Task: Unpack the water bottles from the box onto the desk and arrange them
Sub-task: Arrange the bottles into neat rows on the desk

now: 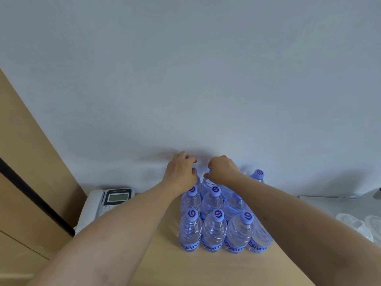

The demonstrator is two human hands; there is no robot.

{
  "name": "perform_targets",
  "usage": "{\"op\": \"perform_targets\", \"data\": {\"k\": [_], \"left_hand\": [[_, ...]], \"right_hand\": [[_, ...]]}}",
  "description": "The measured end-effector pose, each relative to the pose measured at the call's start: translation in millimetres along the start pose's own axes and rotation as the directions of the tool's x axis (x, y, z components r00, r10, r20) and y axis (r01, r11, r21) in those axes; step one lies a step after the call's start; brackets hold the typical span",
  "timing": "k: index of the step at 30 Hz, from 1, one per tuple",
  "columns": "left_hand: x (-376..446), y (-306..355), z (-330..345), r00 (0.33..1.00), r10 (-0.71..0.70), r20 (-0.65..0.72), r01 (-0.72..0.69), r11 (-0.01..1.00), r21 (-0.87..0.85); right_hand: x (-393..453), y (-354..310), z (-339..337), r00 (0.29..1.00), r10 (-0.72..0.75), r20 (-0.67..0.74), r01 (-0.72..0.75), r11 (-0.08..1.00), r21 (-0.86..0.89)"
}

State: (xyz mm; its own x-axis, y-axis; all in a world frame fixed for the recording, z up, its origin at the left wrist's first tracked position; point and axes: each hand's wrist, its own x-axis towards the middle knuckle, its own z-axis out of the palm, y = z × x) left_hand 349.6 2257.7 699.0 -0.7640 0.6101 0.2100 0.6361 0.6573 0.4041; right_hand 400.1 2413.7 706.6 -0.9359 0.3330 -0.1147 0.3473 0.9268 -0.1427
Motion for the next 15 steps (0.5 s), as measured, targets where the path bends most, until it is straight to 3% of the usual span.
{"op": "perform_targets", "data": {"k": [15], "left_hand": [[-5, -25, -2, 1.0, -0.014, 0.011, 0.014, 1.0, 0.0]], "right_hand": [[7, -2, 7, 0.995, 0.096, -0.036, -0.095, 0.995, 0.02]]}}
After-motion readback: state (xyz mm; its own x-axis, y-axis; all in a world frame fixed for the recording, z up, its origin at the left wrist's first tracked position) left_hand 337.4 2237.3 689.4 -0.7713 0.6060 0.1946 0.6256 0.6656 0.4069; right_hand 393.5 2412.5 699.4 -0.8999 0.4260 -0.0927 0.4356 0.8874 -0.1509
